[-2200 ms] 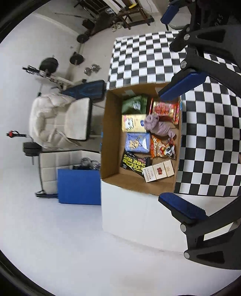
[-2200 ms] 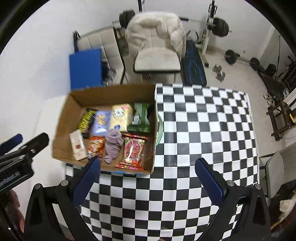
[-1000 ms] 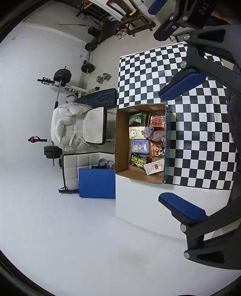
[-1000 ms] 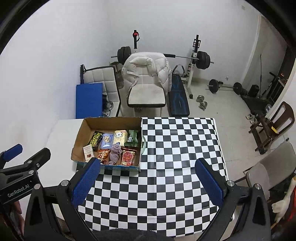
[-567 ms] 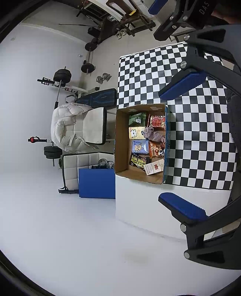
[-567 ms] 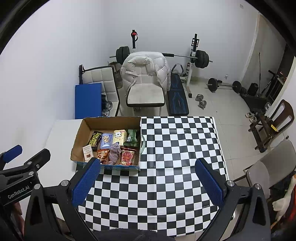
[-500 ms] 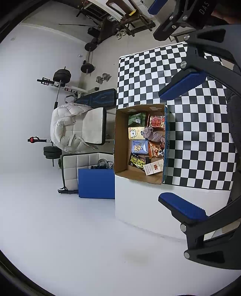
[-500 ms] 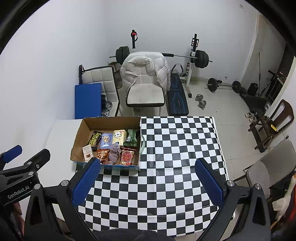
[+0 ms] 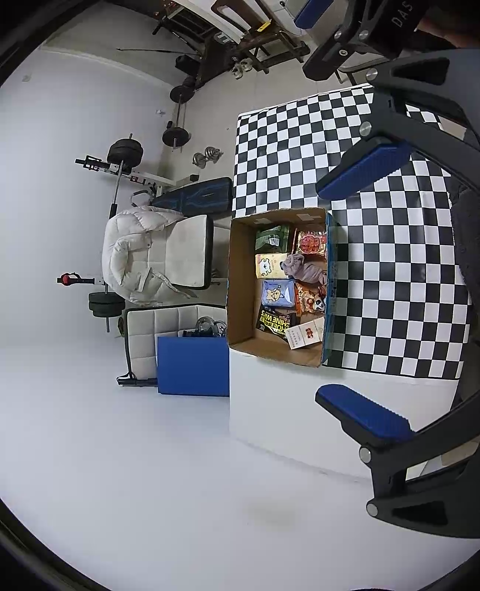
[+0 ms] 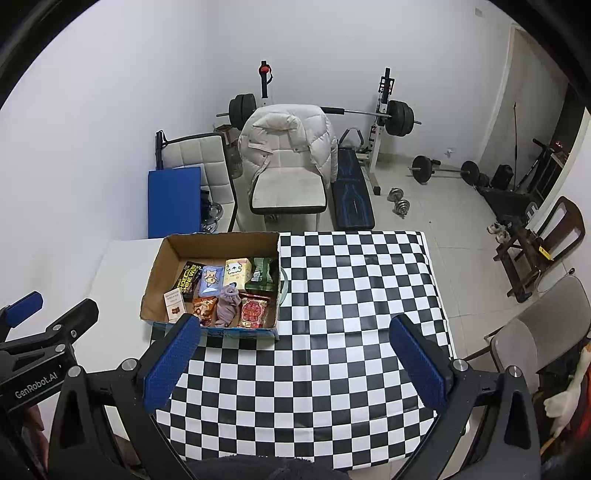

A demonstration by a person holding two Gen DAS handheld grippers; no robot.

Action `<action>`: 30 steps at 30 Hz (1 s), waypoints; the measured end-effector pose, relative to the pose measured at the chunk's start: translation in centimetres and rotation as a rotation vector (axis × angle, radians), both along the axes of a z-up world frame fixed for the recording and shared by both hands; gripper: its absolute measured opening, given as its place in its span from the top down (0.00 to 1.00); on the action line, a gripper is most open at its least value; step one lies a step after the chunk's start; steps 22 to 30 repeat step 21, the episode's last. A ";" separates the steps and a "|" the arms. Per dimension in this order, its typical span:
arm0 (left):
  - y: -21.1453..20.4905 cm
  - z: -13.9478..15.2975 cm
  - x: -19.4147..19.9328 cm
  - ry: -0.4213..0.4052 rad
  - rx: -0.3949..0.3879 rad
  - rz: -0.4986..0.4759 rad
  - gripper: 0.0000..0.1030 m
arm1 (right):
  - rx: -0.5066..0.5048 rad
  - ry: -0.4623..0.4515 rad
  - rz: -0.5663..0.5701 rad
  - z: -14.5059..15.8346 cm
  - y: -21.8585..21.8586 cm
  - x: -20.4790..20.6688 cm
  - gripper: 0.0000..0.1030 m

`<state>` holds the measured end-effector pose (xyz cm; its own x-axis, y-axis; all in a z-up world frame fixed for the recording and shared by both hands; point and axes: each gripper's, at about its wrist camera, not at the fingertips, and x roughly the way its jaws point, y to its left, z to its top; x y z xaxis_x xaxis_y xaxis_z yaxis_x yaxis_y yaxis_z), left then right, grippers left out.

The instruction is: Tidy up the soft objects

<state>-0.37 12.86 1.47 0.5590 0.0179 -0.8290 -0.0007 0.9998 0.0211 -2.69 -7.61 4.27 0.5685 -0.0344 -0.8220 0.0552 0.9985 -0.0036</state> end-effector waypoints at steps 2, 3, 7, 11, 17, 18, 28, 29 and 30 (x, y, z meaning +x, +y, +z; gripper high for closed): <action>0.0 0.0 -0.1 0.001 -0.002 -0.002 0.01 | -0.002 0.000 0.001 0.0 0.0 -0.1 0.00; 0.0 0.0 -0.2 0.000 -0.001 -0.002 0.01 | -0.003 -0.002 0.000 -0.1 0.0 -0.1 0.00; 0.0 0.0 -0.3 0.000 0.000 0.000 0.01 | -0.004 -0.001 -0.001 -0.1 0.1 -0.2 0.00; 0.0 0.1 -0.5 -0.004 -0.003 -0.001 0.01 | -0.002 0.000 -0.001 0.1 0.1 -0.4 0.00; 0.2 0.0 -0.5 -0.007 0.002 -0.003 0.01 | -0.004 -0.009 -0.009 0.3 0.0 -0.7 0.00; 0.2 0.2 -0.7 -0.006 0.000 -0.002 0.01 | -0.003 -0.008 -0.009 0.3 0.0 -0.7 0.00; 0.1 0.4 -0.8 -0.003 0.001 0.000 0.01 | -0.001 -0.003 -0.008 0.4 0.0 -0.9 0.00; 0.1 0.4 -0.8 -0.003 0.001 0.000 0.01 | -0.001 -0.003 -0.008 0.4 0.0 -0.9 0.00; 0.1 0.4 -0.8 -0.003 0.001 0.000 0.01 | -0.001 -0.003 -0.008 0.4 0.0 -0.9 0.00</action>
